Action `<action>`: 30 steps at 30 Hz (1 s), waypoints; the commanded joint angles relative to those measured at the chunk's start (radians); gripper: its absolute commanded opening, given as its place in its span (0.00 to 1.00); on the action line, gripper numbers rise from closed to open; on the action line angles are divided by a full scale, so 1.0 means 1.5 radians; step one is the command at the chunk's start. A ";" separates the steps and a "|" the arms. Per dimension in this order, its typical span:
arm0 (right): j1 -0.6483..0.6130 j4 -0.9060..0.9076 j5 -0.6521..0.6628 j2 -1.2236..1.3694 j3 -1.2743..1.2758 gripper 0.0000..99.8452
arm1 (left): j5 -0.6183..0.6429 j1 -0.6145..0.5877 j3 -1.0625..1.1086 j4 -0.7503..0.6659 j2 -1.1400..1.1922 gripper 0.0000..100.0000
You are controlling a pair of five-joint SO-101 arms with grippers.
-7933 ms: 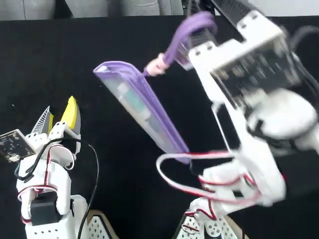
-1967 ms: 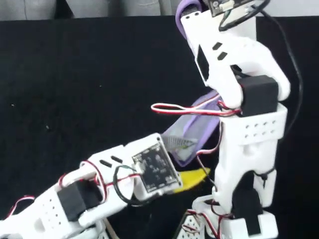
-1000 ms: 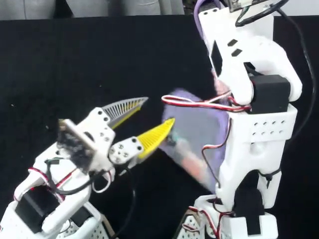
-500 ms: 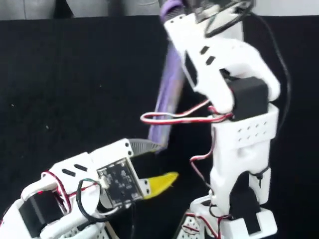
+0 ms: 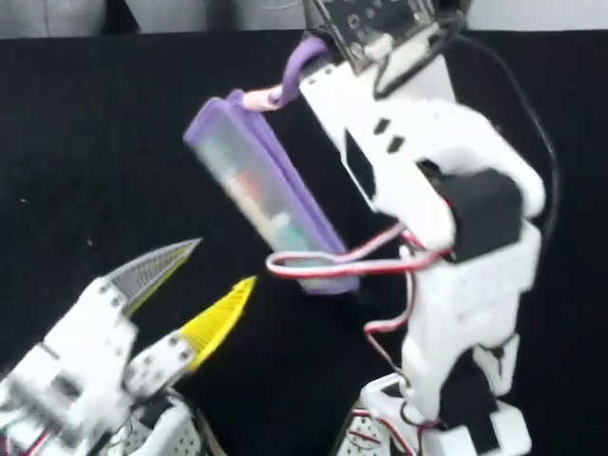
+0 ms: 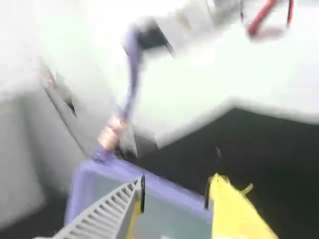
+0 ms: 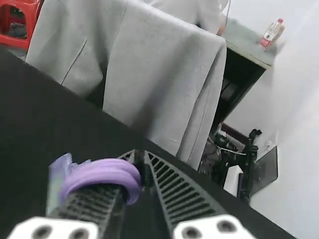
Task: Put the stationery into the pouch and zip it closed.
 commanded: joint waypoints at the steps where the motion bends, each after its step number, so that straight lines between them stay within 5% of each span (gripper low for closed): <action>1: 0.014 0.034 0.009 -0.069 -0.038 0.01 | 0.002 -0.039 0.061 0.002 -0.085 0.22; 8: 0.040 0.081 -0.019 -0.138 -0.028 0.01 | 0.013 -0.171 0.224 -0.150 -0.075 0.22; 13: 0.041 0.119 -0.062 -0.113 -0.027 0.01 | 0.098 -0.255 0.335 -0.285 -0.081 0.22; 19: 0.045 0.237 -0.076 -0.046 -0.027 0.01 | 0.122 -0.297 0.367 -0.331 -0.079 0.22; 30: 0.213 0.272 0.129 0.123 0.087 0.01 | 0.122 -0.282 0.384 -0.334 -0.079 0.22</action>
